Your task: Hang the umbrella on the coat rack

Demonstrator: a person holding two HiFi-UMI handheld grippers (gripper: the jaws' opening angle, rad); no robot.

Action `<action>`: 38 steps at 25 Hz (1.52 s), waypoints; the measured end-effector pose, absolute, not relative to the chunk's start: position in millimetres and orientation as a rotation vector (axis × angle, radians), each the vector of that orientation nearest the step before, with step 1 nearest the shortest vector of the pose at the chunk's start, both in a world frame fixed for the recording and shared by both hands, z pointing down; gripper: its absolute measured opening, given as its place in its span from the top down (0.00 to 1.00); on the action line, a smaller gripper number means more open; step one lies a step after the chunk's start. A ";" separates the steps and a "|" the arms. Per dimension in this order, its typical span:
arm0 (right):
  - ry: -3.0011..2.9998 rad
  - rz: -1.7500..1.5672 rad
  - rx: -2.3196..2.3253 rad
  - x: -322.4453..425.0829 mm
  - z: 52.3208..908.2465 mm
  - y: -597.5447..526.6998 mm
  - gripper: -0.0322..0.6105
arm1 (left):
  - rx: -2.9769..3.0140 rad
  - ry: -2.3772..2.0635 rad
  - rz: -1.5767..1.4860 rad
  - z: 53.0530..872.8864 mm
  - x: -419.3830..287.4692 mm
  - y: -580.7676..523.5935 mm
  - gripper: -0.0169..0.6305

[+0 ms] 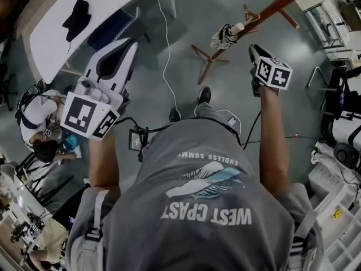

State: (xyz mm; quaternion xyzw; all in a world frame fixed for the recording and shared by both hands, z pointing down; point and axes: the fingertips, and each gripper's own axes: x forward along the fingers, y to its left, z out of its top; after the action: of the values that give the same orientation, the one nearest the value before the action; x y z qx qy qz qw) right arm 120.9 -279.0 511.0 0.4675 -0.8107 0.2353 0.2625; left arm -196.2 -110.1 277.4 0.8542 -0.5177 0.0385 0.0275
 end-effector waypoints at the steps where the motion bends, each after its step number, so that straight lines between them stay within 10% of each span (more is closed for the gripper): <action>1: -2.217 0.623 1.282 121.5 498.9 -272.8 0.82 | 2.653 -1.591 0.111 274.3 -195.8 -109.1 0.94; 19: -2.763 0.129 1.473 121.9 213.6 -151.5 0.88 | 2.726 -1.560 0.083 252.9 -193.5 -77.1 0.94; 38: -2.791 0.016 1.407 124.9 195.1 -122.6 0.91 | 2.743 -1.515 0.103 259.3 -175.0 -72.7 0.94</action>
State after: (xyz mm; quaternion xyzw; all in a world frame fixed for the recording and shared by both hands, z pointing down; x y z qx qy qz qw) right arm 124.9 -122.6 195.1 0.4501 -0.8929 0.0052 0.0078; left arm -175.0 -72.7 259.3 0.8748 -0.4833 0.0329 0.0029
